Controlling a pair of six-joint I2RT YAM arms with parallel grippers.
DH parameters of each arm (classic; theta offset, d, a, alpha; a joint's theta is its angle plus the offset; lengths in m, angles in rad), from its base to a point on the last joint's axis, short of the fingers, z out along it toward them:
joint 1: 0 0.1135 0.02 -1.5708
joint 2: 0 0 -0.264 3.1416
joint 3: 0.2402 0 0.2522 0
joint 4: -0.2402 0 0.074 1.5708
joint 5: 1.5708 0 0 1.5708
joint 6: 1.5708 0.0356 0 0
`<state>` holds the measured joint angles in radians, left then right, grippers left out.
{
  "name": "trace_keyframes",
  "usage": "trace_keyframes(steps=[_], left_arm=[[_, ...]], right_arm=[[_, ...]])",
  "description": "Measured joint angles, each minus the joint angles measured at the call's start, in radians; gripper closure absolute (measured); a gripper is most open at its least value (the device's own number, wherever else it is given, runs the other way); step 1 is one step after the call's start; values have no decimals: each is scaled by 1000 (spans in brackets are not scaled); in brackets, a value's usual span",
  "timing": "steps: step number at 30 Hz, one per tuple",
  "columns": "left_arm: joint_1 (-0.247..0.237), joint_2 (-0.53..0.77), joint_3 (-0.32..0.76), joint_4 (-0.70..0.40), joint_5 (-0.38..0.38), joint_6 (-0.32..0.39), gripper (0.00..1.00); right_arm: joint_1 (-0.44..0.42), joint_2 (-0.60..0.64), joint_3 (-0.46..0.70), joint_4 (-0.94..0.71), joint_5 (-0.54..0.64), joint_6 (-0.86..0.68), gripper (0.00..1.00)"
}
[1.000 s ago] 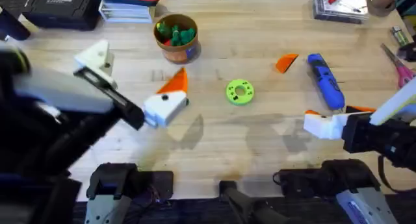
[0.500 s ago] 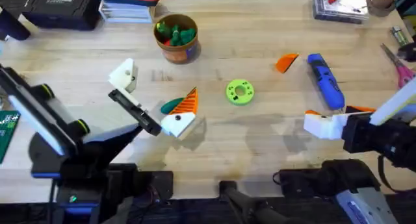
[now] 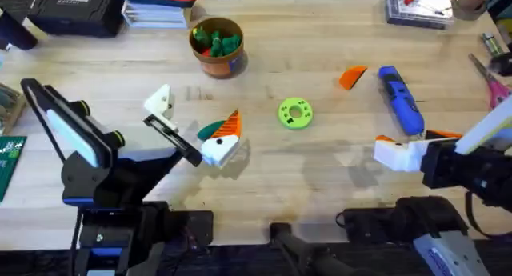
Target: Pick up the gripper from the table and insert it into the empty holder that is missing its gripper. Then pick up a screw, insert it into the mounting hole, and use the screwdriver to tighten it. Finally, clean up the table by picking up the vegetable and placing it into the bucket.
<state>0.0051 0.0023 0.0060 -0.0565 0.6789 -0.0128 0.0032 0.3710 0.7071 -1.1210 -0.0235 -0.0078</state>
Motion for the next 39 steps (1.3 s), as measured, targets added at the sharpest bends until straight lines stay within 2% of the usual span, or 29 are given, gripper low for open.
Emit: trace_keyframes(steps=[9, 13, 23, 39], left_arm=[[-12, 1, 1, -3, 3, 0, 15], [-48, 1, 1, -4, 6, 0, 15], [-174, 1, 1, -4, 6, 0, 15], [-178, 1, 1, -4, 6, 0, 15]], right_arm=[[0, 0, 0, 0, 0, 0, 8], [0, 0, 0, 0, 0, 0, 7], [0, 0, 0, 0, 0, 0, 7], [0, 0, 0, 0, 0, 0, 7]])
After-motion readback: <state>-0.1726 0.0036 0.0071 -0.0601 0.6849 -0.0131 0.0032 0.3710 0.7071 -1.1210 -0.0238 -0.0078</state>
